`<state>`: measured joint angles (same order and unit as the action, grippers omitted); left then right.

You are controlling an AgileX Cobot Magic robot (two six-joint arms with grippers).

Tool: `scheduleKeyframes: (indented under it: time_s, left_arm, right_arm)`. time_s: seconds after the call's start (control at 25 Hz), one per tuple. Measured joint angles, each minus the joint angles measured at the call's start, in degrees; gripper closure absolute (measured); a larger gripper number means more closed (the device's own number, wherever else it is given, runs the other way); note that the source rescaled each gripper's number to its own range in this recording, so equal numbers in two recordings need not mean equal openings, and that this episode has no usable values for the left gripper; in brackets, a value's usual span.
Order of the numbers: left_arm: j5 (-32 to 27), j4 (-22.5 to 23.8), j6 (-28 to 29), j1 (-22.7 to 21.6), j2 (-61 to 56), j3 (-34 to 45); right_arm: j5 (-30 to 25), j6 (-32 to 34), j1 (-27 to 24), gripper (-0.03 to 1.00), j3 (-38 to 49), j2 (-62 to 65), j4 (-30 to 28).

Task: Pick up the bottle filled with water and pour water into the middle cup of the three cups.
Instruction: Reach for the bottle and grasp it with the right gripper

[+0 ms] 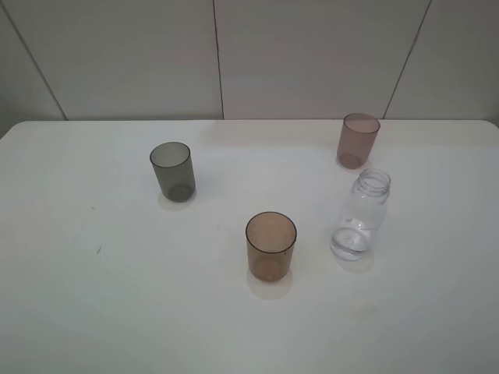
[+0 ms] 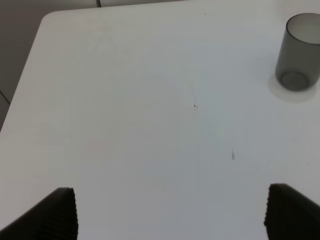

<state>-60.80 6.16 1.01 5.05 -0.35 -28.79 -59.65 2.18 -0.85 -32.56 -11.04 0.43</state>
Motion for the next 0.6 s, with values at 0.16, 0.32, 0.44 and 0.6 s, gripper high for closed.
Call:
scheduleKeyframes:
  time_s: [0.16,0.32,0.44,0.6]
  left_arm:
    - [0.0,0.0,0.0,0.0,0.0,0.0]
    - [0.0,0.0,0.0,0.0,0.0,0.0]
    - [0.0,0.0,0.0,0.0,0.0,0.0]
    - [0.0,0.0,0.0,0.0,0.0,0.0]
  right_arm:
    - [5.5,0.0,0.0,-0.03,-5.4,-12.8,2.8]
    - [12.8,0.0,0.9,-0.03,-7.2,-23.8,5.4]
    - [16.9,0.0,6.1,-0.03,-7.2,-30.8,5.6]
    - [23.9,0.0,15.8,-0.03,-6.6,-36.9,4.3]
